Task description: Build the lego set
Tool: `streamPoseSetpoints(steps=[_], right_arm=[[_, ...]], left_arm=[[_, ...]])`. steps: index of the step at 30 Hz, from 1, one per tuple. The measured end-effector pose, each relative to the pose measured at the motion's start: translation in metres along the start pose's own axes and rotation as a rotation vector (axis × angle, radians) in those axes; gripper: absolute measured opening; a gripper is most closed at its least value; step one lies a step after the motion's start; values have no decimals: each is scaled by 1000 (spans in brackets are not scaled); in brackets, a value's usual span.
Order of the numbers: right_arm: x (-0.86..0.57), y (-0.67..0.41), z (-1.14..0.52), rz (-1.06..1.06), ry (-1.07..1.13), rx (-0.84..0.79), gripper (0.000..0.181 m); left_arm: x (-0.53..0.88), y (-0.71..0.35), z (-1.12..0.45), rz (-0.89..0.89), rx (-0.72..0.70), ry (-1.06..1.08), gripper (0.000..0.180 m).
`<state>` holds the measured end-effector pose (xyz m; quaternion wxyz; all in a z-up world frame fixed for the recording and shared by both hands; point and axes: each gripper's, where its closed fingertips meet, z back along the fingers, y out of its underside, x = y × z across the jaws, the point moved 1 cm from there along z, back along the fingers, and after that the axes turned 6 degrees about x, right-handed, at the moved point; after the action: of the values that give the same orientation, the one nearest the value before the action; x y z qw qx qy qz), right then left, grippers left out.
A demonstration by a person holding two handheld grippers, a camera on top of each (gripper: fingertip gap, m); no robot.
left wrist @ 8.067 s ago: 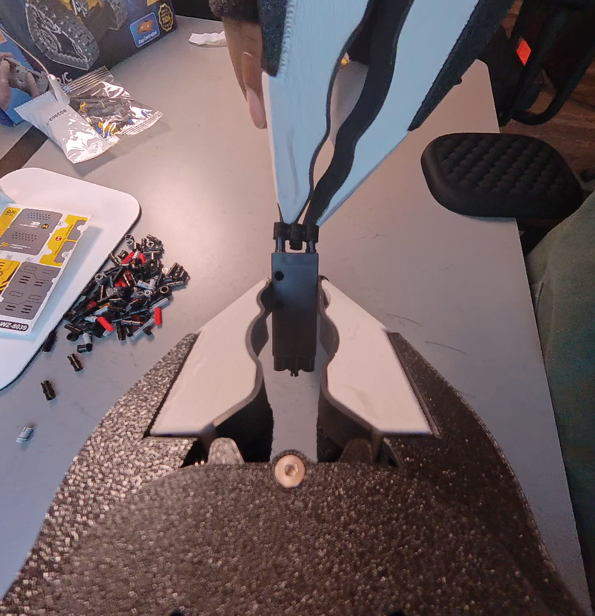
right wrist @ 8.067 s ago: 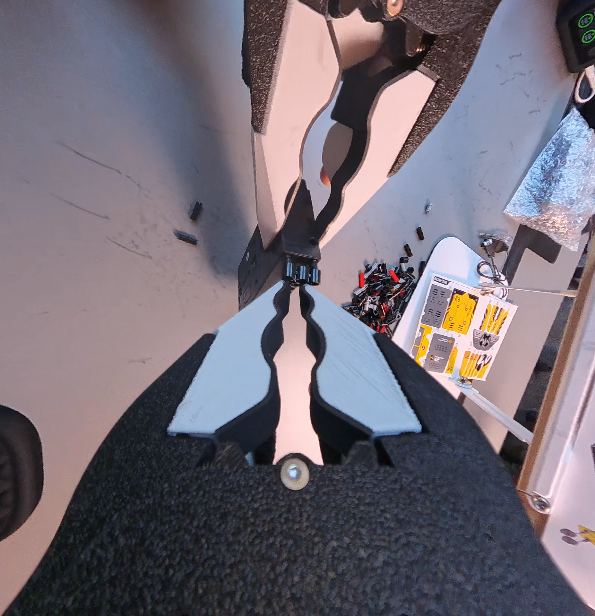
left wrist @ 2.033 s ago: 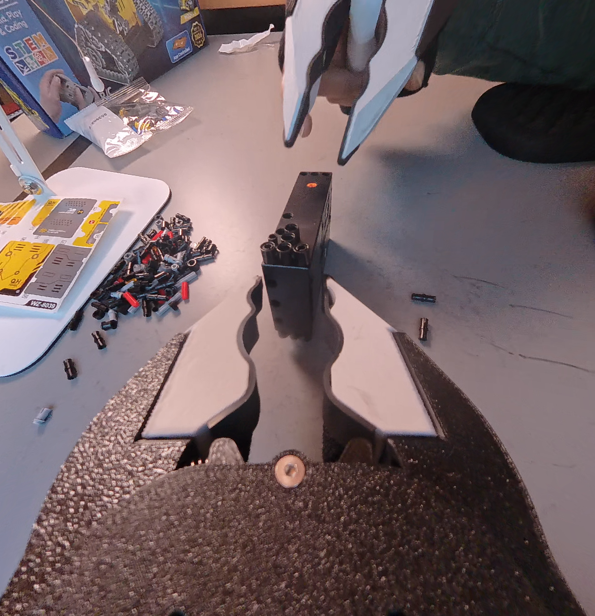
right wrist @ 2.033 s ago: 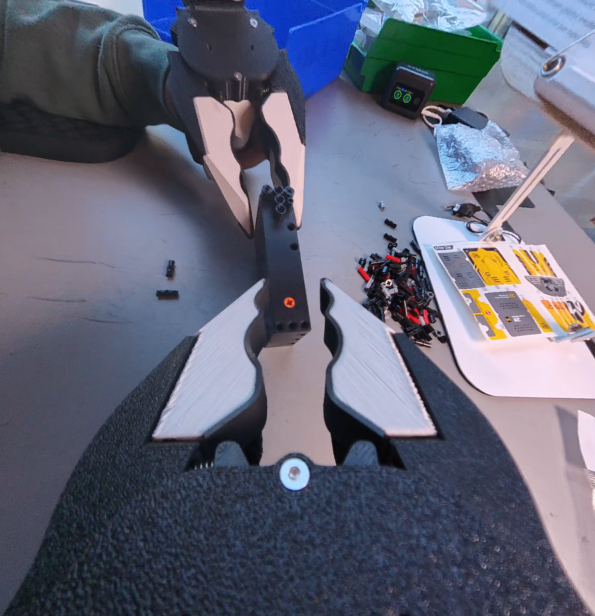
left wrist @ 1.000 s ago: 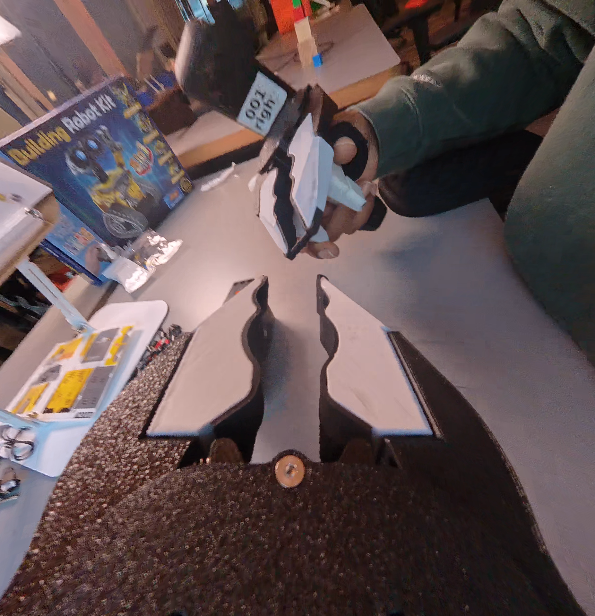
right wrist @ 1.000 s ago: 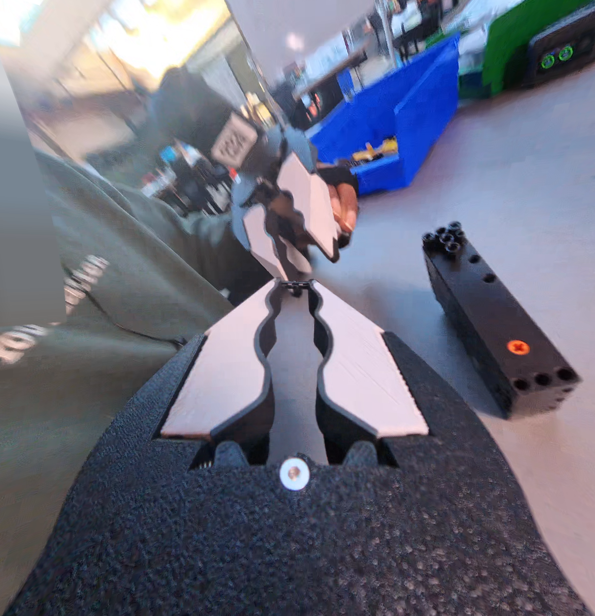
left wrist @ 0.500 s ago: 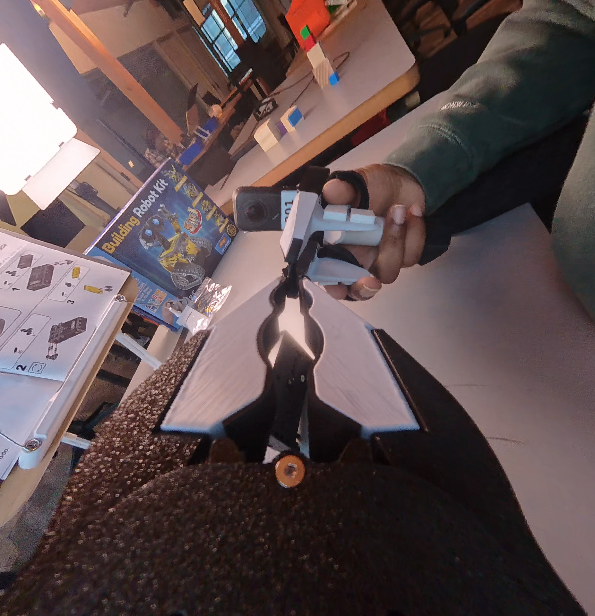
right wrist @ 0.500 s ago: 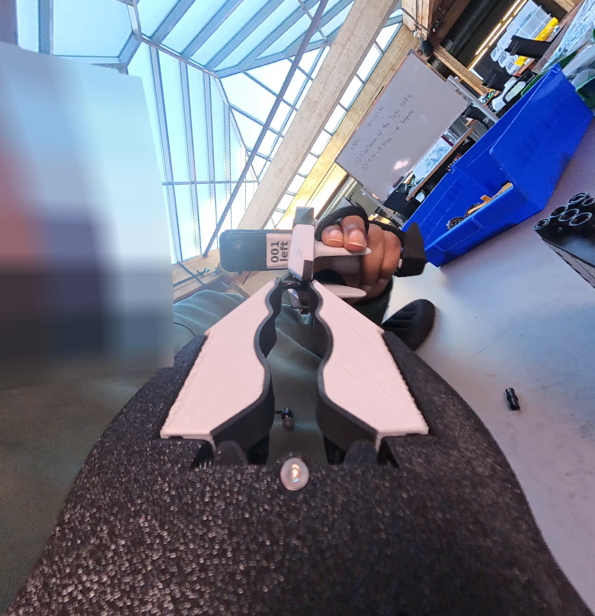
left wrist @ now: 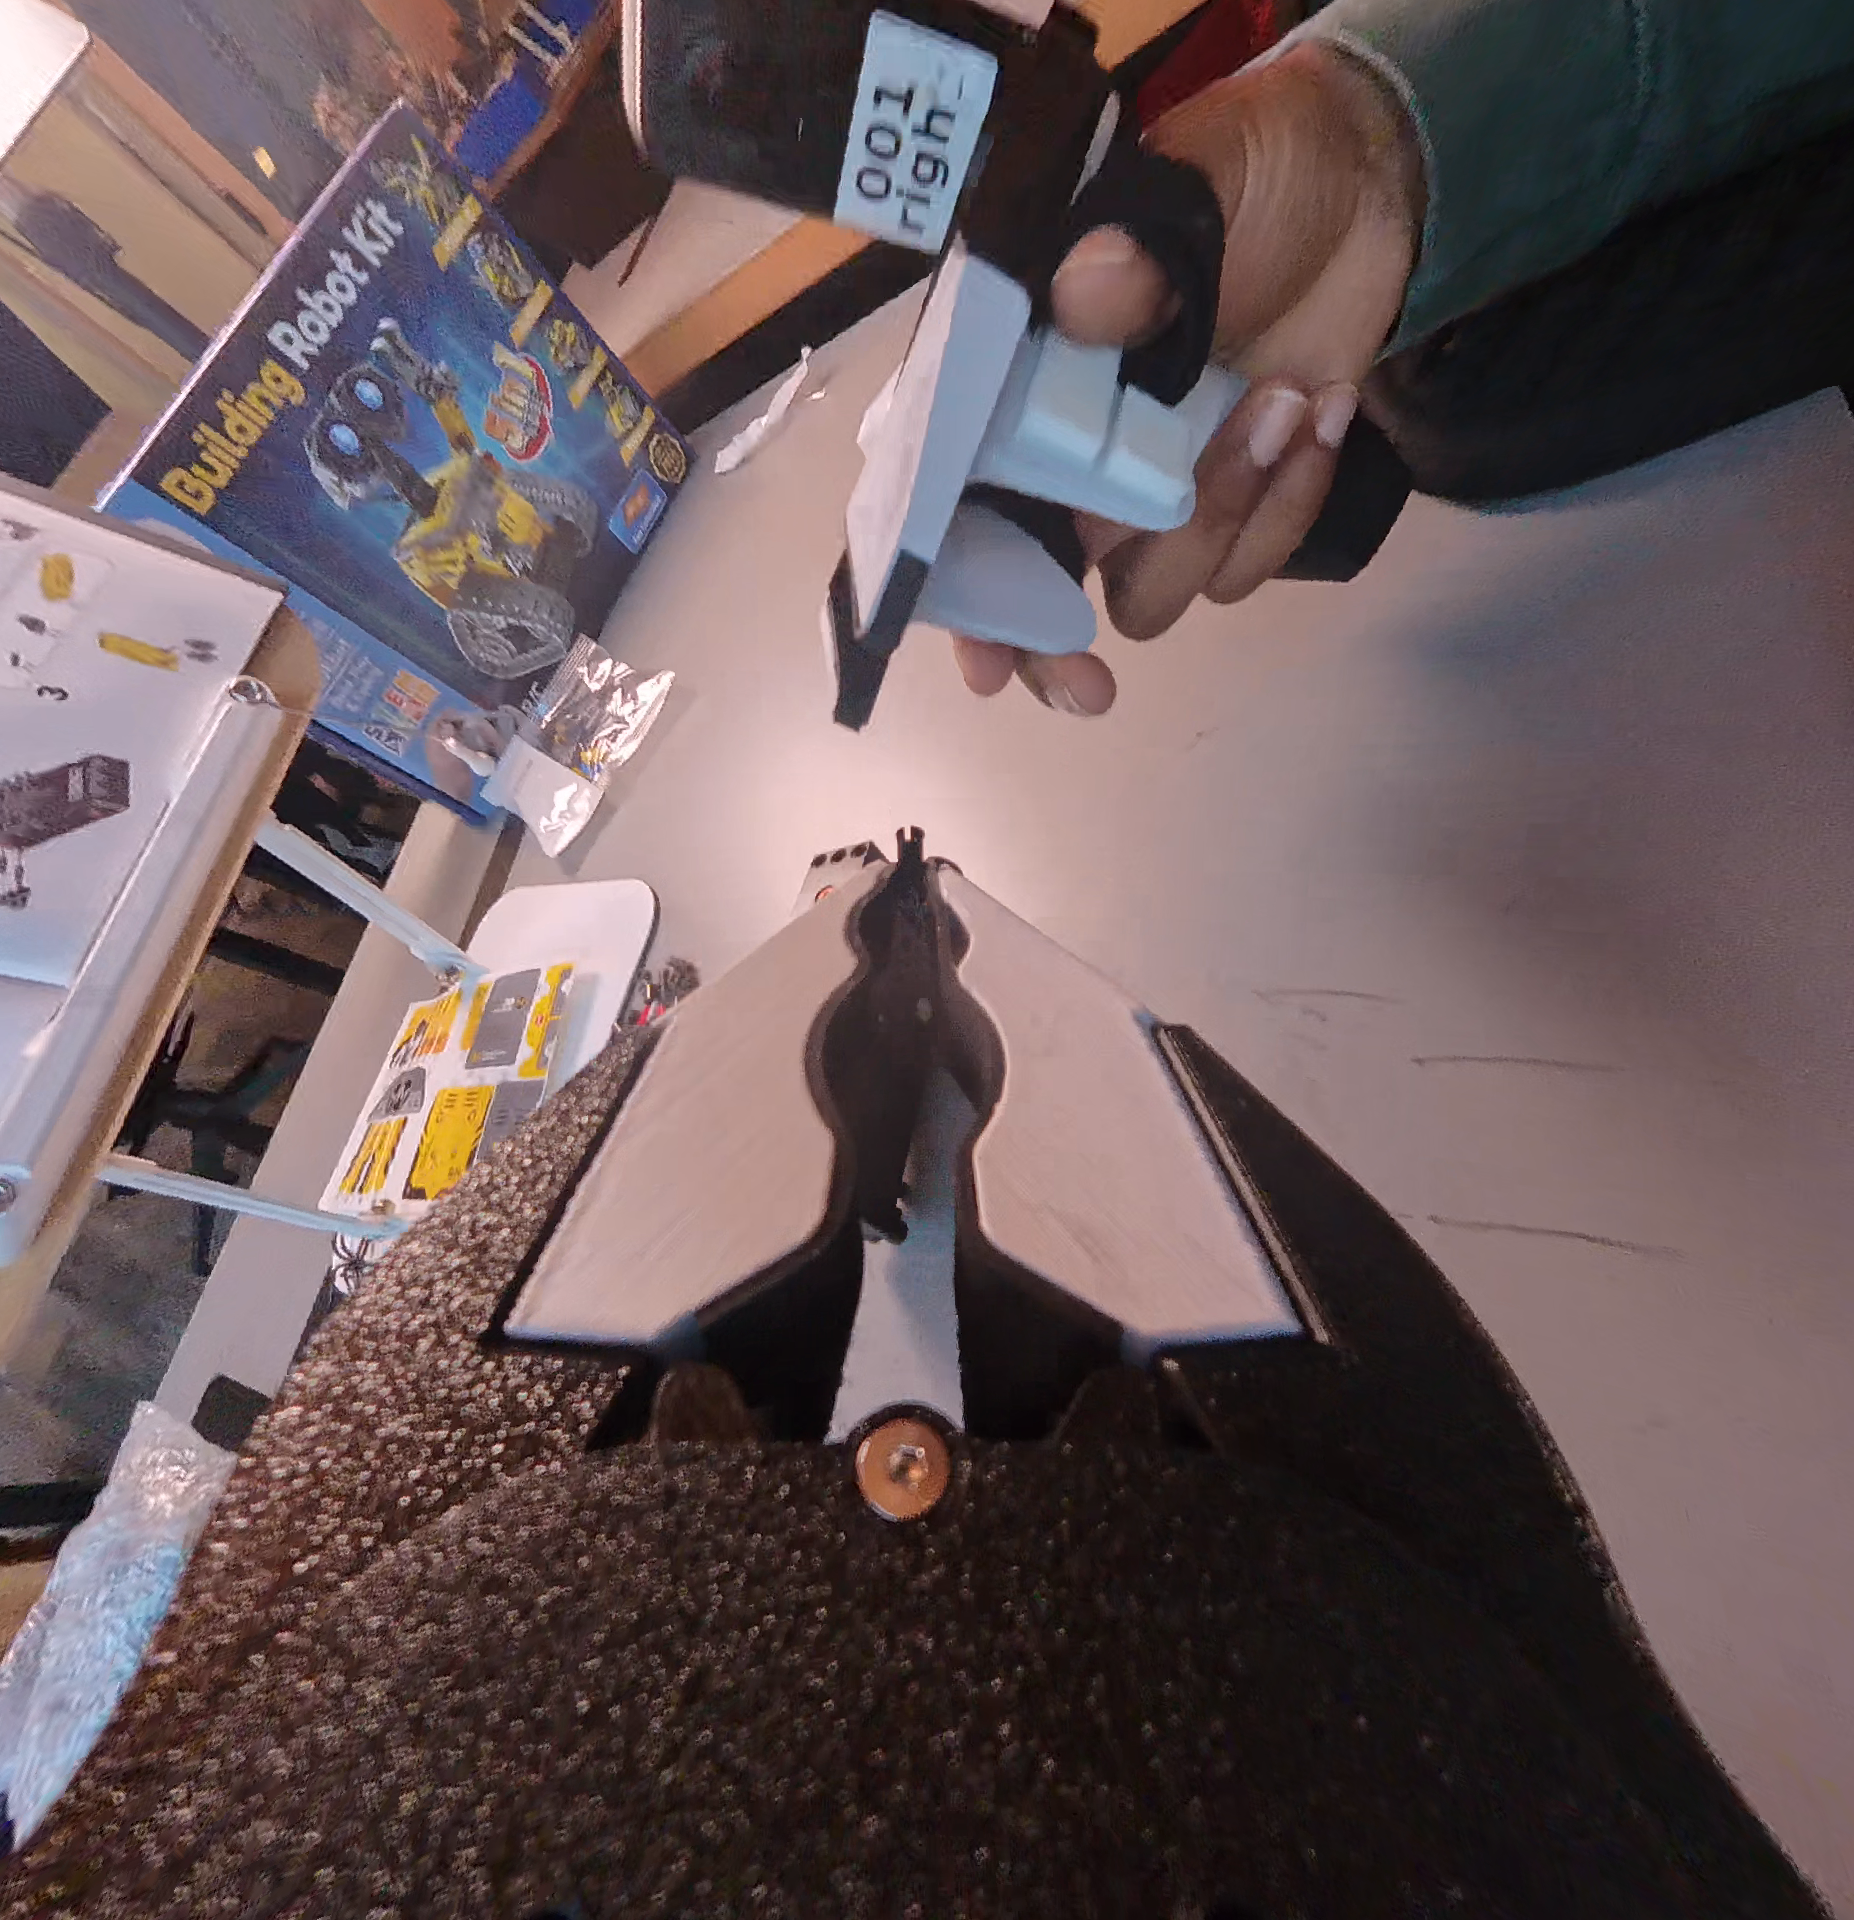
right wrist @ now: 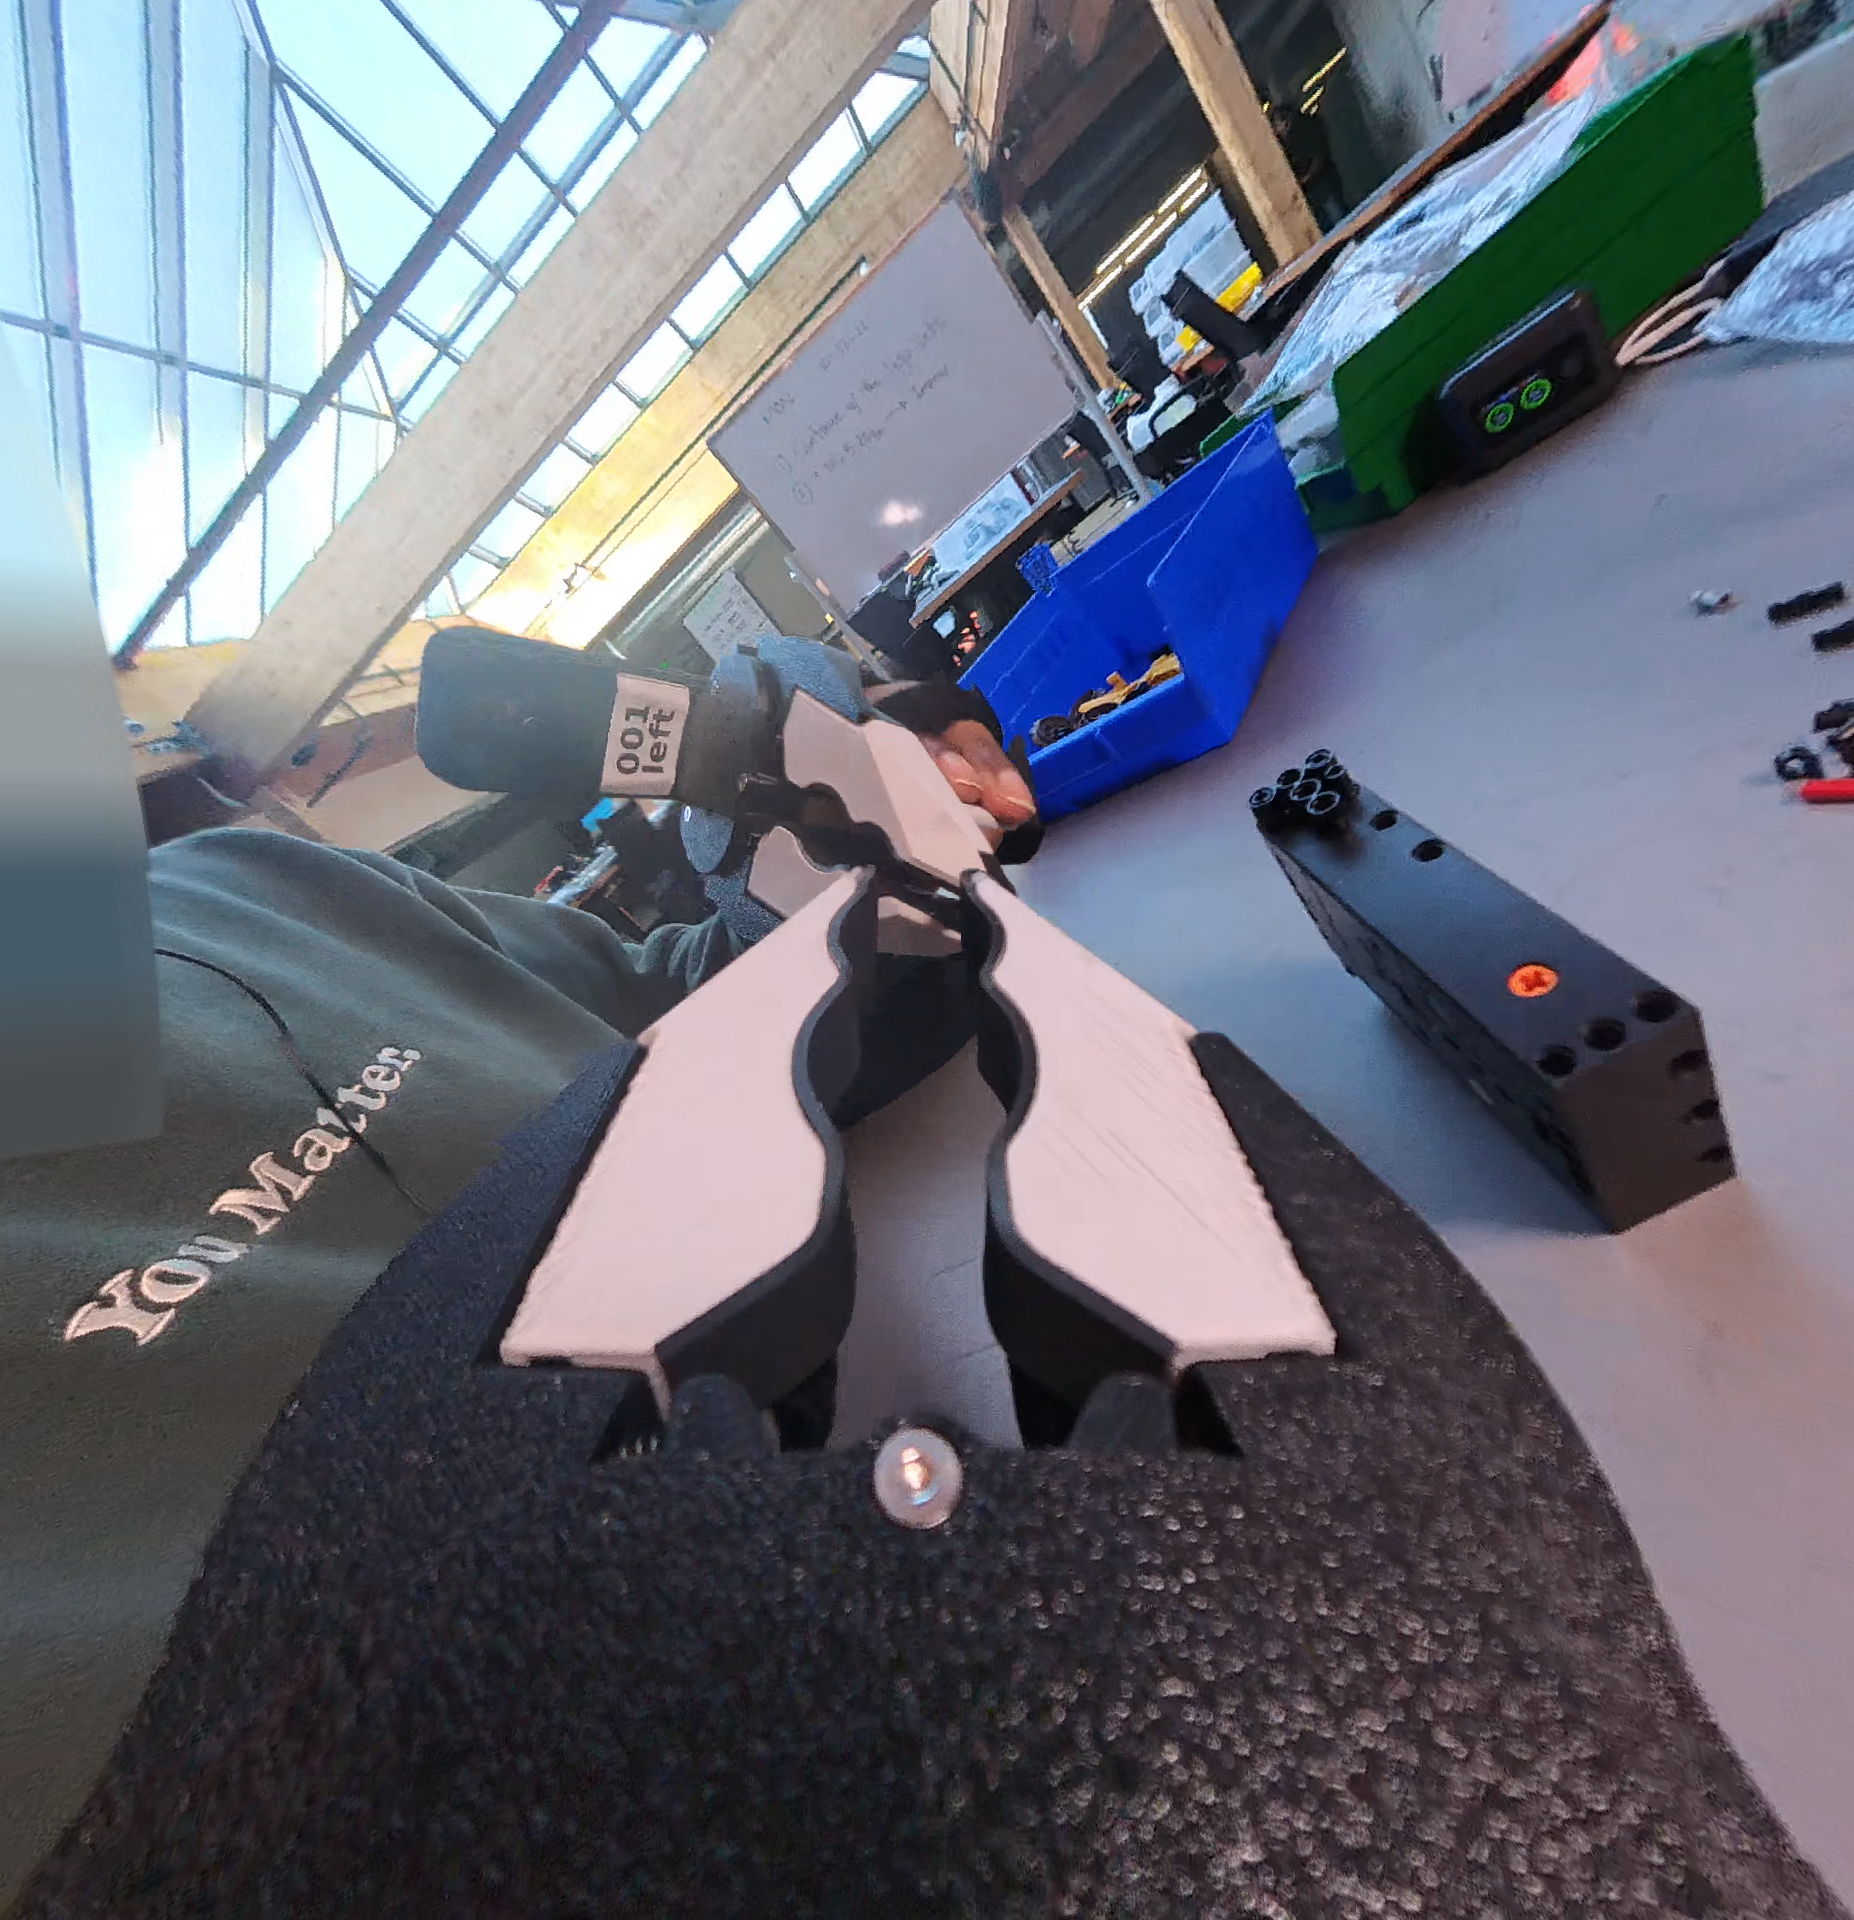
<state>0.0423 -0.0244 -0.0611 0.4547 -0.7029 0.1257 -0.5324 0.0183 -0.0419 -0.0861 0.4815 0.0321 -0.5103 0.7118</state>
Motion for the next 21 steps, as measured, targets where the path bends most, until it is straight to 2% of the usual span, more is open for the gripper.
streamPoseSetpoints(steps=[6, 12, 16, 21], right_arm=[[-15, 11, -14, 229, 249, 124, 17], [-28, 12, -19, 284, 351, 147, 4], [-25, 11, -19, 312, 327, 153, 3], [-14, 5, -16, 224, 181, 103, 2]], left_arm=[[5, 10, -12, 3, 77, -30, 4], [8, 14, -17, -27, 118, -62, 7], [7, 11, -15, 15, 69, -33, 7], [7, -2, -7, 161, -89, 51, 4]])
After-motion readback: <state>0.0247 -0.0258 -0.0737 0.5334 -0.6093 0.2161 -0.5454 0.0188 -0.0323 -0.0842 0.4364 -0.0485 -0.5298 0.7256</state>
